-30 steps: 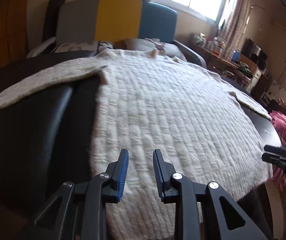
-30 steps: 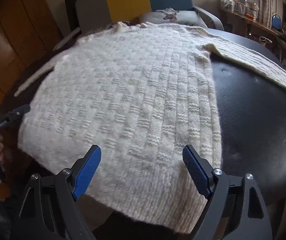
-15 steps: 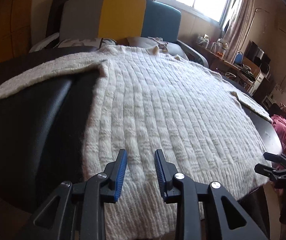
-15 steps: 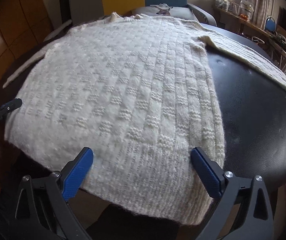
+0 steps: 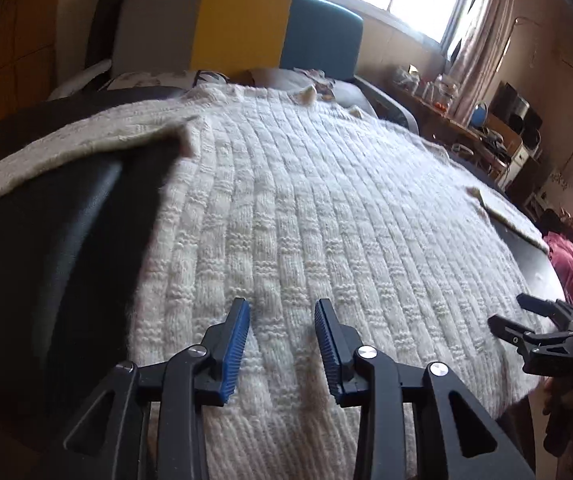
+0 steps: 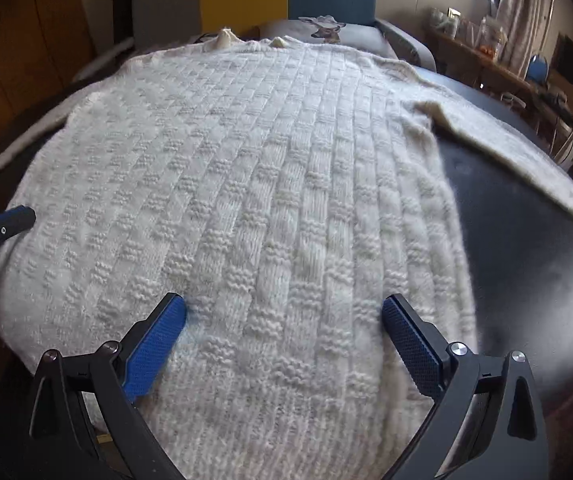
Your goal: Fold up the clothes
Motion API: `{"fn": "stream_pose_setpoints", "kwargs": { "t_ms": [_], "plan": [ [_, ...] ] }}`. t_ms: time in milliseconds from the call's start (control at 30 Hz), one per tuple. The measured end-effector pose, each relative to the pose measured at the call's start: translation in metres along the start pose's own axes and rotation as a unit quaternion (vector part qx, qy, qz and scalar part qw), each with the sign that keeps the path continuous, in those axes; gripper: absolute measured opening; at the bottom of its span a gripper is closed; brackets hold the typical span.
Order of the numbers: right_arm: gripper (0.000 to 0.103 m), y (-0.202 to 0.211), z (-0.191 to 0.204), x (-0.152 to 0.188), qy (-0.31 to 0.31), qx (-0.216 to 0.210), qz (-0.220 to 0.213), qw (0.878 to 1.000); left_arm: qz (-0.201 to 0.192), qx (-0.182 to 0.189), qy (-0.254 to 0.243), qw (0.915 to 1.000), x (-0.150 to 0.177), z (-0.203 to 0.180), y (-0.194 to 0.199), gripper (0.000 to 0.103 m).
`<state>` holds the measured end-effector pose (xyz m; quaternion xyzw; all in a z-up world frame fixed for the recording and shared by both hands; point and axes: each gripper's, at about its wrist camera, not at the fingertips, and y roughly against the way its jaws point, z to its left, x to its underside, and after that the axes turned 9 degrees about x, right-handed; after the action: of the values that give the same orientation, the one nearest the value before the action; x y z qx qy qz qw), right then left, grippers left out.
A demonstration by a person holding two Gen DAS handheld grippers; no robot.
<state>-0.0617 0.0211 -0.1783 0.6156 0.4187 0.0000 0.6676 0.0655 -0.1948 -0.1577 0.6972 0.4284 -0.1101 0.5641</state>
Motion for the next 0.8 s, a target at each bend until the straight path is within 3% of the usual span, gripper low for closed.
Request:
{"fn": "stream_pose_setpoints", "kwargs": {
  "t_ms": [133,233,300,333,500,700,800],
  "plan": [
    [0.101,0.007,-0.004,-0.014,-0.001,0.001,-0.014,1.000,-0.033,-0.015,0.003,0.9993,-0.016,0.004,0.011,0.036],
    [0.102,0.013,-0.007,-0.034,-0.010,-0.005,-0.037,0.999,-0.016,-0.036,-0.010,0.9992,-0.035,0.002,-0.006,0.036],
    [0.101,0.008,-0.011,-0.046,-0.016,-0.005,-0.041,0.999,0.016,-0.057,-0.014,0.9981,-0.040,0.002,-0.025,0.036],
    [0.101,0.001,-0.012,-0.048,-0.017,-0.005,-0.034,0.999,0.034,-0.070,-0.015,0.9969,-0.041,0.002,-0.035,0.036],
    [0.103,-0.036,-0.019,-0.047,-0.016,-0.011,0.007,1.000,0.007,-0.097,-0.051,0.9940,-0.029,-0.008,-0.035,0.038],
    [0.103,-0.024,-0.021,-0.063,-0.018,-0.020,-0.013,1.000,-0.032,-0.049,-0.007,0.9983,-0.053,-0.004,-0.016,0.038],
    [0.103,-0.029,-0.016,-0.080,-0.014,-0.017,-0.020,1.000,-0.008,-0.064,-0.015,0.9978,-0.066,0.001,-0.036,0.038]
  ]
}}
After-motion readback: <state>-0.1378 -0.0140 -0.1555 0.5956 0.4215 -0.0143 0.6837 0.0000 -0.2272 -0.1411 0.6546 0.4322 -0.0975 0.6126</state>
